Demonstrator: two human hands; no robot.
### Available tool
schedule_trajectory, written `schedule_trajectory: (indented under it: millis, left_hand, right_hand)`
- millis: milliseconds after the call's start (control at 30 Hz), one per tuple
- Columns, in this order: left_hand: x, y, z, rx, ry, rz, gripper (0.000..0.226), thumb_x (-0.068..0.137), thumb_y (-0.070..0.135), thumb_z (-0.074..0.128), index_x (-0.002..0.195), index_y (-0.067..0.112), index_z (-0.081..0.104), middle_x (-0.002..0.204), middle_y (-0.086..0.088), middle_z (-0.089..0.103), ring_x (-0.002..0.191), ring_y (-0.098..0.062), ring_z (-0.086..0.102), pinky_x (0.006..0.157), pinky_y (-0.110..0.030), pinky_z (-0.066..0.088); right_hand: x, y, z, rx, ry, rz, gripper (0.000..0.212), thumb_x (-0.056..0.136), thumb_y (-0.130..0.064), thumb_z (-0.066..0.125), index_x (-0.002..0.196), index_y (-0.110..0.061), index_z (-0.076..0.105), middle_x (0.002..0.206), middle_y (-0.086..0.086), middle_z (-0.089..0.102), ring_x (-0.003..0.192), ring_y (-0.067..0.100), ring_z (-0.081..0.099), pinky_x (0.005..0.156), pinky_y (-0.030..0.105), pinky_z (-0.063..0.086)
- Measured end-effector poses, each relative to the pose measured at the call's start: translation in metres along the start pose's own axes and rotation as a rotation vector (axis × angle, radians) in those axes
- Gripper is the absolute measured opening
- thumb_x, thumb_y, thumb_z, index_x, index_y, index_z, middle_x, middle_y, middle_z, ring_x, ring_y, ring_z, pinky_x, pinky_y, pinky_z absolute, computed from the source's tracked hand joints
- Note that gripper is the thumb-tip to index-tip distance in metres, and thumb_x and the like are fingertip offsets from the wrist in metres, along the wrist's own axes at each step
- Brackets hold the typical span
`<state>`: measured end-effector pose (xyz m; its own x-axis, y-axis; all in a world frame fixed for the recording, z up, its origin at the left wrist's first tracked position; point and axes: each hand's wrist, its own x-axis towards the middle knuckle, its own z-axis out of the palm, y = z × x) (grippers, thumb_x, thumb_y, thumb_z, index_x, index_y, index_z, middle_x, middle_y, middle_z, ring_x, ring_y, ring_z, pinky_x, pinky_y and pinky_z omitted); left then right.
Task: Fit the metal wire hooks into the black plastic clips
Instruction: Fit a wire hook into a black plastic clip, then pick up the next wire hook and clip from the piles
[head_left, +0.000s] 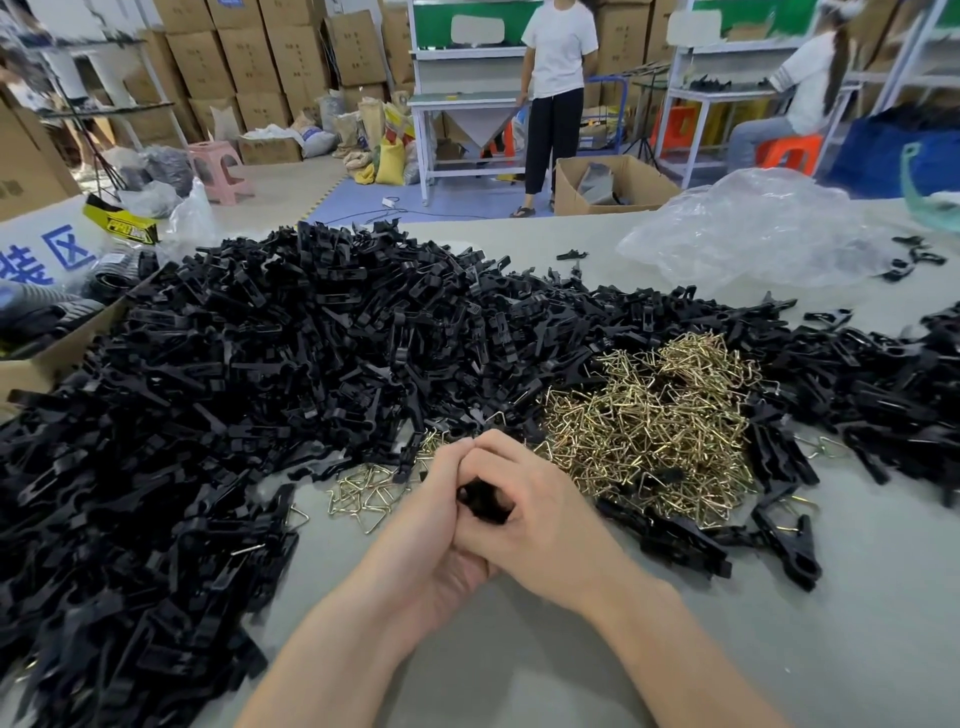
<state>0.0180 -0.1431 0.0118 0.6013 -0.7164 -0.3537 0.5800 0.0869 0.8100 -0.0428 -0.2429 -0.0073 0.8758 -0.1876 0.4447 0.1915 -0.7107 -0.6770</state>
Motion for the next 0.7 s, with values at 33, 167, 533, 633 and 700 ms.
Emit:
schedule_trajectory:
  millis: [33,167,533,633,700]
  left_hand:
    - [0.0,0.0,0.0,0.001,0.005,0.0,0.024,0.098,0.039,0.055,0.09,0.02,0.068,0.092,-0.01,0.062,0.09,-0.019,0.065,0.072,-0.035,0.058]
    - [0.002,-0.006,-0.002,0.006,0.007,0.041,0.029,0.097,0.041,0.056,0.081,0.022,0.071,0.086,-0.007,0.064,0.082,-0.016,0.068,0.066,-0.031,0.059]
    - [0.009,-0.003,-0.008,-0.011,0.023,0.11,0.069,0.1,0.055,0.037,0.135,-0.002,0.054,0.111,-0.021,0.056,0.098,-0.03,0.052,0.082,-0.037,0.053]
    - [0.011,-0.001,-0.009,0.016,0.029,0.166,0.059,0.099,0.05,0.039,0.128,0.001,0.057,0.103,-0.016,0.063,0.086,-0.026,0.06,0.079,-0.039,0.053]
    - [0.01,0.0,-0.011,0.023,0.019,0.189,0.052,0.096,0.049,0.043,0.122,0.007,0.058,0.093,-0.011,0.072,0.078,-0.023,0.066,0.072,-0.035,0.055]
  right_hand:
    - [0.0,0.0,0.0,-0.007,-0.001,0.0,0.009,0.082,-0.035,0.06,0.087,-0.029,0.057,0.095,-0.015,0.052,0.073,0.005,0.05,0.065,0.023,0.04]
    - [-0.001,0.0,0.001,-0.022,0.001,0.0,0.008,0.082,-0.034,0.061,0.086,-0.031,0.054,0.097,-0.015,0.053,0.07,0.005,0.048,0.063,0.023,0.039]
    - [-0.007,0.011,-0.008,-0.225,0.141,-0.044,0.034,0.098,-0.039,0.057,0.127,-0.026,0.067,0.122,-0.01,0.059,0.113,0.009,0.057,0.094,0.028,0.05]
    - [-0.011,0.014,-0.012,-0.301,0.22,-0.039,0.032,0.098,-0.029,0.06,0.129,-0.02,0.066,0.119,-0.008,0.063,0.109,0.009,0.059,0.092,0.022,0.049]
    - [-0.014,0.017,-0.017,-0.265,0.232,0.051,0.031,0.098,-0.023,0.064,0.129,-0.02,0.067,0.115,-0.01,0.063,0.103,0.006,0.06,0.09,0.02,0.048]
